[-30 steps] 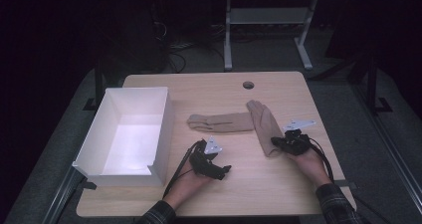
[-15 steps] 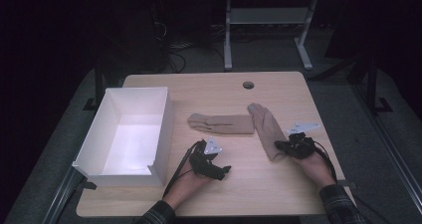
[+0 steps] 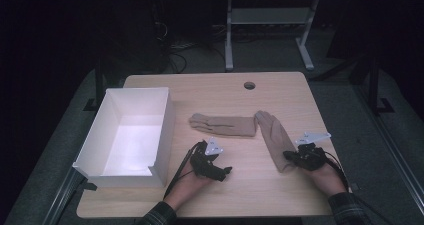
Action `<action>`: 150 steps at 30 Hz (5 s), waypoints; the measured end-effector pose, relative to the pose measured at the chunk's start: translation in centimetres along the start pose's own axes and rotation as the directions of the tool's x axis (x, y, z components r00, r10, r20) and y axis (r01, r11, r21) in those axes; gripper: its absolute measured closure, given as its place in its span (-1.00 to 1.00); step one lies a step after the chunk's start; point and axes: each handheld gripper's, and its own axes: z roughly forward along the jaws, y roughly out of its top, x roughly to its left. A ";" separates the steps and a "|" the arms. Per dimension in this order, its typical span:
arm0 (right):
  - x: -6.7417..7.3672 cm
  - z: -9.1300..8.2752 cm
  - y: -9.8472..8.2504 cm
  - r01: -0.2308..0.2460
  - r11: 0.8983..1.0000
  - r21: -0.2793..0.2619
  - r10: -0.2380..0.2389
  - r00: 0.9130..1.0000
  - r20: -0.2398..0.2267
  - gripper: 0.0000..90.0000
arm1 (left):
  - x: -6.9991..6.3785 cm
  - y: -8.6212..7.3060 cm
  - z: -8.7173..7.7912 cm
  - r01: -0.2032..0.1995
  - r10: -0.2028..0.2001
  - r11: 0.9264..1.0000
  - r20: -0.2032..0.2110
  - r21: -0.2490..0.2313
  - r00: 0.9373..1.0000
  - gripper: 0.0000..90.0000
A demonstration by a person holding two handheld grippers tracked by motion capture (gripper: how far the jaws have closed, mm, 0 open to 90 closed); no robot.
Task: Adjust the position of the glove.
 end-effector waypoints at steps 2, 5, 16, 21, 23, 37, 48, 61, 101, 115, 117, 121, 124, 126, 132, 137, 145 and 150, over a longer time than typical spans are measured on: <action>0.1 -0.1 -0.1 0.003 1.000 -0.002 -0.003 1.000 -0.001 1.00 | 0.0 0.0 0.0 -0.001 0.001 1.000 0.000 0.000 1.000 -0.73; 0.4 -0.8 -0.8 0.010 1.000 0.007 -0.010 1.000 -0.007 1.00 | 0.0 0.0 0.0 -0.001 0.001 1.000 0.000 0.000 1.000 -0.73; 1.7 -2.0 -1.9 0.001 1.000 0.030 0.000 0.999 -0.033 1.00 | -0.1 0.0 0.0 0.008 -0.008 1.000 0.002 -0.001 1.000 -0.73; 2.6 -2.7 -2.6 0.030 0.999 0.041 -0.028 0.998 -0.056 1.00 | 0.0 0.0 0.0 0.006 -0.006 1.000 0.001 0.000 1.000 -0.73; 2.9 -2.8 -2.7 0.034 0.998 0.044 -0.032 0.997 -0.064 1.00 | -0.1 0.0 0.0 0.007 -0.007 1.000 0.001 -0.001 1.000 -0.73; 5.2 -2.7 -2.5 0.118 0.991 0.061 -0.106 0.978 -0.179 1.00 | -0.1 0.0 0.0 0.007 -0.007 1.000 0.001 -0.001 1.000 -0.73; 4.0 -3.0 -1.1 0.103 0.995 0.000 -0.103 0.987 -0.121 1.00 | 0.0 0.0 0.0 0.002 -0.002 1.000 0.000 -0.001 1.000 -0.73; 0.8 0.2 1.2 0.069 0.998 0.013 -0.068 0.994 -0.085 1.00 | 0.0 0.0 0.0 0.007 -0.007 1.000 0.001 -0.006 1.000 -0.73; 0.7 -2.2 -0.6 0.012 0.997 -0.074 -0.014 1.000 -0.017 0.24 | 0.0 0.0 0.0 0.005 -0.005 1.000 0.001 -0.002 1.000 -0.72; -1.8 -0.5 -1.8 -0.068 0.993 -0.092 0.076 0.994 0.079 -0.53 | 0.0 0.0 0.0 0.004 -0.004 1.000 0.001 0.002 1.000 -0.73; -2.1 -0.4 -2.0 -0.088 0.992 -0.094 0.095 0.992 0.079 -0.61 | 0.0 0.0 0.0 0.003 -0.003 1.000 0.001 0.002 1.000 -0.73; -2.4 -0.1 -2.2 -0.110 0.989 -0.103 0.117 0.991 0.071 -0.69 | 0.0 0.0 0.0 0.003 -0.003 1.000 0.000 0.003 1.000 -0.73; -2.5 -0.1 -2.3 -0.114 0.987 -0.110 0.122 0.990 0.069 -0.69 | 0.0 0.0 0.0 0.003 -0.003 1.000 0.000 0.003 1.000 -0.73; -2.5 -0.2 -2.3 -0.113 0.987 -0.112 0.122 0.990 0.075 -0.69 | 0.0 0.0 0.0 0.003 -0.003 1.000 0.000 0.003 1.000 -0.73; -2.7 -0.6 -2.3 -0.108 0.987 -0.117 0.123 0.983 0.134 -0.69 | 0.0 0.0 0.0 0.004 -0.004 1.000 0.000 0.003 1.000 -0.73; -3.0 -0.4 -2.6 -0.121 0.988 -0.092 0.134 0.979 0.153 -0.69 | 0.0 0.0 0.0 0.003 -0.003 1.000 0.001 0.003 1.000 -0.73; -3.2 -0.5 -2.7 -0.121 0.989 -0.090 0.134 0.979 0.157 -0.69 | 0.2 0.9 -0.2 0.013 -0.013 1.000 -0.019 0.025 1.000 -0.58; -3.2 -0.4 -2.7 -0.117 0.989 -0.091 0.130 0.980 0.153 -0.69 | 1.2 2.2 -0.6 0.058 -0.058 0.998 0.018 0.007 0.998 -0.08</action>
